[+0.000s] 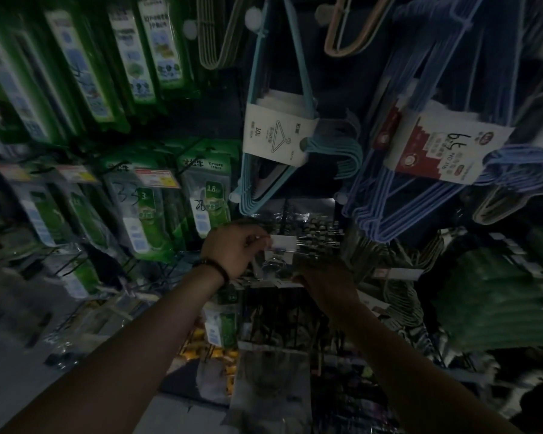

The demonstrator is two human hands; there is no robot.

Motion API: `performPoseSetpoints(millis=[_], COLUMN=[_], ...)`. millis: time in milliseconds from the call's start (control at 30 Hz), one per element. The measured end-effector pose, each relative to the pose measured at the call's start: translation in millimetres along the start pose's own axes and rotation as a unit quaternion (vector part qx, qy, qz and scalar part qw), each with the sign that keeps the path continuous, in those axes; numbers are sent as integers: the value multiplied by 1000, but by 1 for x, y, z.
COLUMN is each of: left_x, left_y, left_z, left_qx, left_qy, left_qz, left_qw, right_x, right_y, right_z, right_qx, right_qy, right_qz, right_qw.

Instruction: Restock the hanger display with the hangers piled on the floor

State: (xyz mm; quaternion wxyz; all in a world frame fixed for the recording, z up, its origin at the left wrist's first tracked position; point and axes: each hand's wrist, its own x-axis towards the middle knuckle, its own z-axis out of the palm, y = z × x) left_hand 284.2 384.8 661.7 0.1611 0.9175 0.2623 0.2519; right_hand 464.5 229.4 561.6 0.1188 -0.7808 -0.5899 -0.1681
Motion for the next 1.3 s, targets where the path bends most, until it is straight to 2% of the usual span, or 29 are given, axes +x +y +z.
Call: performPoseSetpoints(millis=[100, 200, 267, 400, 567, 667, 767, 833, 1033, 1167, 1233, 1300], left_x=[6, 9, 9, 8, -2, -8, -17, -25, -41, -56, -73, -98], left_y=[4, 4, 5, 6, 5, 7, 8, 9, 0, -1, 1, 3], left_z=[-6, -11, -12, -12, -5, -2, 2, 4, 12, 3, -5, -12], left_qx=[3, 16, 21, 22, 8, -28, -41, -38, -9, -22, -47, -77], left_qy=[-1, -11, -13, -13, -38, -33, -35, -11, -3, -65, -100, -122], left_qz=[11, 11, 12, 11, -22, -16, -1, 1, -3, -51, -62, -62], left_qw=[1000, 1000, 1000, 1000, 999, 999, 999, 999, 1000, 996, 992, 988], right_x=[13, 20, 26, 47, 65, 63, 55, 46, 7, -27, -46, -69], right_y=[7, 13, 16, 19, 14, 9, 9, 11, 1, -25, -41, -61], right_z=[-1, -5, -4, 6, 17, 18, 22, 19, 15, -13, -33, -49], right_qx=[14, 15, 24, 62, 100, 163, 114, 70, 112, 258, 286, 297], right_qy=[57, 71, 39, -65, -81, -31, -18, -23, 62, 16, -34, -72], right_qz=[-17, -22, -12, 72, 117, 148, 113, 123, 167, 171, 168, 203], right_qw=[998, 997, 999, 993, 985, 975, 987, 990, 978, 951, 943, 931])
